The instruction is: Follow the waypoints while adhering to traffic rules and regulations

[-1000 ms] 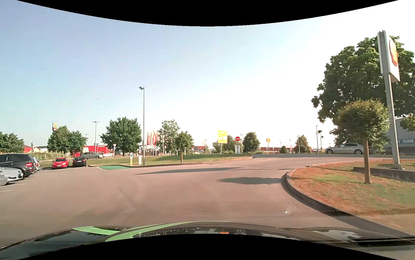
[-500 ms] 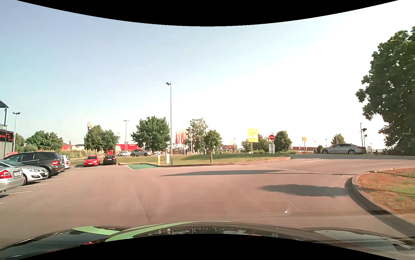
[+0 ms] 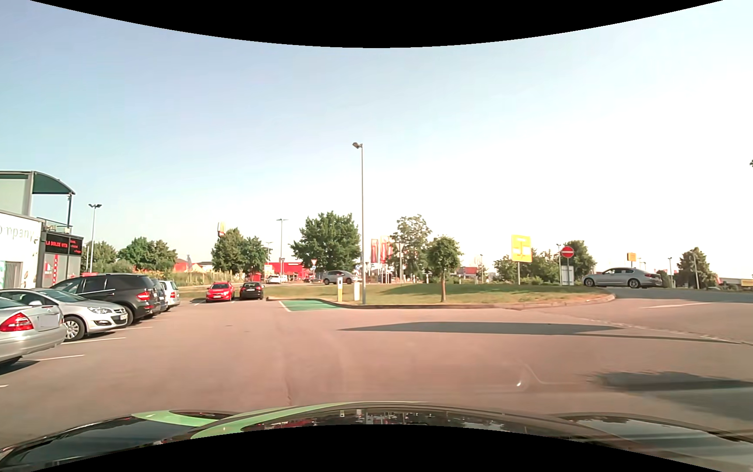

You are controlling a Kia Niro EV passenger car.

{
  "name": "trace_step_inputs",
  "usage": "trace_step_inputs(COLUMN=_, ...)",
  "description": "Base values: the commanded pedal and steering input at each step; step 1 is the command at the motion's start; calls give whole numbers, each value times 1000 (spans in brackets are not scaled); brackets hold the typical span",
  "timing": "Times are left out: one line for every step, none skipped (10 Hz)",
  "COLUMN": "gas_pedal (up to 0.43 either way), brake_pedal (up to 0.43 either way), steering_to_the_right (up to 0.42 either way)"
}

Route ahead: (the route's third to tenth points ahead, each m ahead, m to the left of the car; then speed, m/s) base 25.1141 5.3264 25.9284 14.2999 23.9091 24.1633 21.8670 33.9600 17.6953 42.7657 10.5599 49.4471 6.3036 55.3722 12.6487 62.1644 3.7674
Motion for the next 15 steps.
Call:
trace_step_inputs(gas_pedal=87, brake_pedal=0, steering_to_the_right=-265)
trace_step_inputs(gas_pedal=79, brake_pedal=0, steering_to_the_right=-237)
trace_step_inputs(gas_pedal=67, brake_pedal=0, steering_to_the_right=-203)
trace_step_inputs(gas_pedal=59, brake_pedal=0, steering_to_the_right=-171)
trace_step_inputs(gas_pedal=39, brake_pedal=0, steering_to_the_right=-148)
trace_step_inputs(gas_pedal=39, brake_pedal=0, steering_to_the_right=-136)
trace_step_inputs(gas_pedal=39, brake_pedal=0, steering_to_the_right=-124)
trace_step_inputs(gas_pedal=39, brake_pedal=0, steering_to_the_right=-110)
trace_step_inputs(gas_pedal=39, brake_pedal=0, steering_to_the_right=-95)
trace_step_inputs(gas_pedal=39, brake_pedal=0, steering_to_the_right=-86)
trace_step_inputs(gas_pedal=39, brake_pedal=0, steering_to_the_right=-80)
trace_step_inputs(gas_pedal=39, brake_pedal=0, steering_to_the_right=-87)
trace_step_inputs(gas_pedal=47, brake_pedal=0, steering_to_the_right=-106)
trace_step_inputs(gas_pedal=47, brake_pedal=0, steering_to_the_right=-122)
trace_step_inputs(gas_pedal=47, brake_pedal=0, steering_to_the_right=-136)
